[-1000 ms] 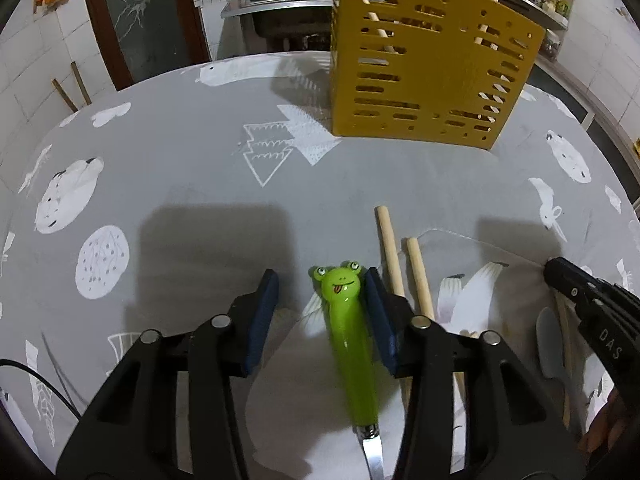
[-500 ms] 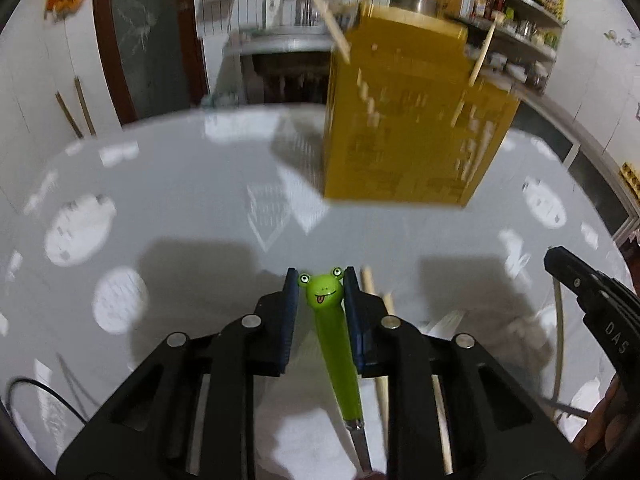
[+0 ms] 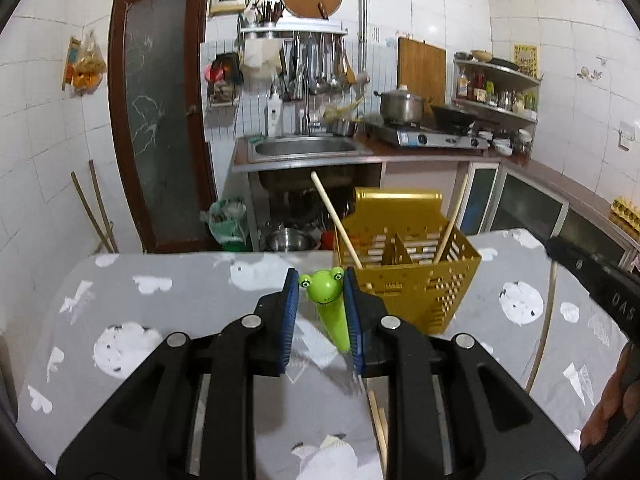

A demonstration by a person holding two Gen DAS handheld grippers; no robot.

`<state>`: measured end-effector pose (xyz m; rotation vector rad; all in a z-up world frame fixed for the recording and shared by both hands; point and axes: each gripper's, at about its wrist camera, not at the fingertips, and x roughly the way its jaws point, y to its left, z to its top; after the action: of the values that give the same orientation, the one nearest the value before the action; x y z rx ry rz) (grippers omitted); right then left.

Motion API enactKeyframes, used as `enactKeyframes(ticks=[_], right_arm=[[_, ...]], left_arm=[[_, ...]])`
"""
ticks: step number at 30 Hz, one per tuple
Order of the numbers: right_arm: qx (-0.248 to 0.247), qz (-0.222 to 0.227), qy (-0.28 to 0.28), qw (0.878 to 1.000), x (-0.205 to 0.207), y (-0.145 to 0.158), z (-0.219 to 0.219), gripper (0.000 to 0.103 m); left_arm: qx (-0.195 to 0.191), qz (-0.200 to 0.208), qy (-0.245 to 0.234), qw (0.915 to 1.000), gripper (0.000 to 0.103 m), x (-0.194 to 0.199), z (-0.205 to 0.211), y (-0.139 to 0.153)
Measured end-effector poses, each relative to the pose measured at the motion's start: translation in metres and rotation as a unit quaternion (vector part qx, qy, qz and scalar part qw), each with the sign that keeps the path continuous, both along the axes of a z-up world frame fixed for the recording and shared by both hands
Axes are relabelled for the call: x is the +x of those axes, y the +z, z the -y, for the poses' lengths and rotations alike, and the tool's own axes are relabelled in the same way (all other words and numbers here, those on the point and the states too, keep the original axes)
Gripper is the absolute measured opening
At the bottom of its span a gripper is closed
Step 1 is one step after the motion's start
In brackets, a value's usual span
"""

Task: Organize utensils
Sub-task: 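Carry the frog utensil and chopstick over the yellow holder and lower them in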

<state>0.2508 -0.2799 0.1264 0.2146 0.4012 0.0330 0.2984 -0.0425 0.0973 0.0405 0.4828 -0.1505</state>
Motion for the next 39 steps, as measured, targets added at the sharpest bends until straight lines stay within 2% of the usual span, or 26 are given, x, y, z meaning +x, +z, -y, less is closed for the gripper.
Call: enactKeyframes(ticks=[5,13,19,22,26,29,34,39], right_arm=[[-0.008,0.061,-0.018,0.998,-0.005,0.017,0.001,0.005],[-0.004,0.121,-0.02,0.992,0.016,0.073,0.007,0.005],[0.007,0.177,-0.033,0.984,0.044,0.112,0.008,0.005],[0.016,0.196,-0.037,0.98,0.058,0.12,0.01,0.005],[0.02,0.198,-0.034,0.979,0.082,0.11,0.009,0.005],[0.02,0.195,-0.032,0.98,0.096,0.095,0.007,0.005],[0.009,0.159,-0.027,0.987,0.119,0.055,0.003,0.005],[0.002,0.111,-0.027,0.994,0.13,0.024,0.003,0.005]], left_arm=[[0.003,0.027,-0.006,0.9996,0.021,-0.006,-0.003,0.012],[0.001,0.085,-0.022,0.9961,0.021,-0.008,0.003,0.063],[-0.006,0.12,-0.031,0.9923,0.021,0.012,0.018,0.107],[0.001,0.124,-0.034,0.9917,0.021,0.028,0.027,0.113],[-0.014,0.092,-0.046,0.9946,0.021,0.055,0.032,0.098],[0.002,0.078,-0.042,0.9961,0.021,0.07,0.035,0.076],[0.016,0.041,-0.035,0.9984,0.021,0.092,0.031,0.035],[0.019,0.021,-0.029,0.9992,0.021,0.101,0.03,0.012]])
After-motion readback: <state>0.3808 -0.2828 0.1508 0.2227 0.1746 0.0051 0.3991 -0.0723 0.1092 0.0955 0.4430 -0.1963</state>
